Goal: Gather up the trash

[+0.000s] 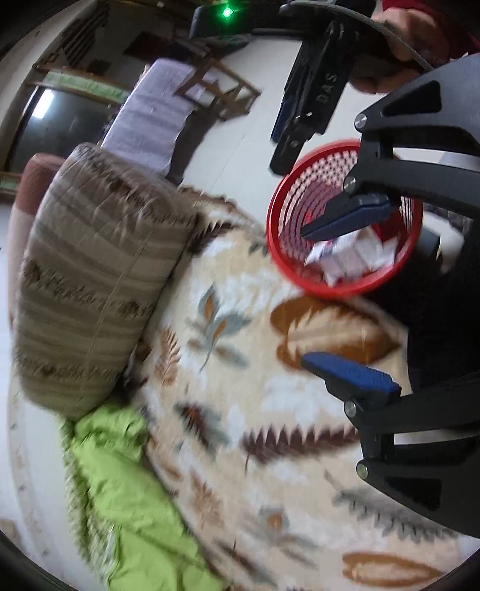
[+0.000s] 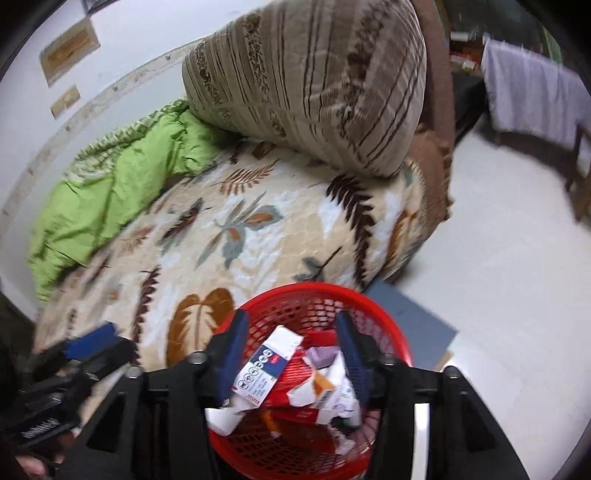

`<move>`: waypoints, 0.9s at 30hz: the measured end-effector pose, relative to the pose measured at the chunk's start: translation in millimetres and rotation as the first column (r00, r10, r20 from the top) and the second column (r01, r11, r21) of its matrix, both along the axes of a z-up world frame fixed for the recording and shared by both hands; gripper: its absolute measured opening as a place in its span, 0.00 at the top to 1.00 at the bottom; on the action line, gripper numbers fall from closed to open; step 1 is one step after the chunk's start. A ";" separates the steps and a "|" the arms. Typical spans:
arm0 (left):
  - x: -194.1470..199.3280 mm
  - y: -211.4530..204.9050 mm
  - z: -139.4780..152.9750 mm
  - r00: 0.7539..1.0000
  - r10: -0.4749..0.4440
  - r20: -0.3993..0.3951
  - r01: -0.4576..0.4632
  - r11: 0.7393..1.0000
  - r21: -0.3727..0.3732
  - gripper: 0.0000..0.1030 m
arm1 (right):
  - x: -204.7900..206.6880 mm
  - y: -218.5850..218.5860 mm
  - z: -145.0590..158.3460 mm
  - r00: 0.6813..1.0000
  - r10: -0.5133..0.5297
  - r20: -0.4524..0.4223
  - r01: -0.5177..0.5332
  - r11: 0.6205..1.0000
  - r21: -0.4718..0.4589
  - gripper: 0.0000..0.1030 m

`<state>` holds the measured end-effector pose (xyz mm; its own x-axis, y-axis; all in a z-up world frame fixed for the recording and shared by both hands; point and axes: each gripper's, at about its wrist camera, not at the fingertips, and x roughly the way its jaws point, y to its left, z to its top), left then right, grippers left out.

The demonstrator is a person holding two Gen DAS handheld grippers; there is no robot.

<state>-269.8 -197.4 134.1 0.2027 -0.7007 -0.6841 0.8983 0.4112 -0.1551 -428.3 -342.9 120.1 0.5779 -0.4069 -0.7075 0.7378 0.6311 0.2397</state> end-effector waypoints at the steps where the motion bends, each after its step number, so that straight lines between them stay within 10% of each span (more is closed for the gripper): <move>1: 3.0 6.5 2.1 1.000 0.016 0.008 -0.016 1.000 -0.004 0.37 | 3.4 5.4 1.2 1.000 -0.005 -0.016 0.005 1.000 -0.020 0.34; 11: 31.0 89.0 11.9 0.974 0.209 0.091 -0.205 0.977 -0.052 0.18 | 17.2 50.2 3.3 0.982 -0.129 -0.139 0.119 0.990 -0.076 0.17; 27: 39.9 140.4 -0.4 0.911 0.376 0.171 -0.375 0.926 -0.040 0.03 | 19.6 89.4 12.6 0.979 -0.197 -0.056 0.185 0.967 -0.174 0.13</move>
<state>-229.9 -57.0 133.7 0.5660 -0.5538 -0.6107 0.6905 0.7231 -0.0159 -408.7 -253.6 132.8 0.4281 -0.6204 -0.6571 0.8599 0.5033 0.0851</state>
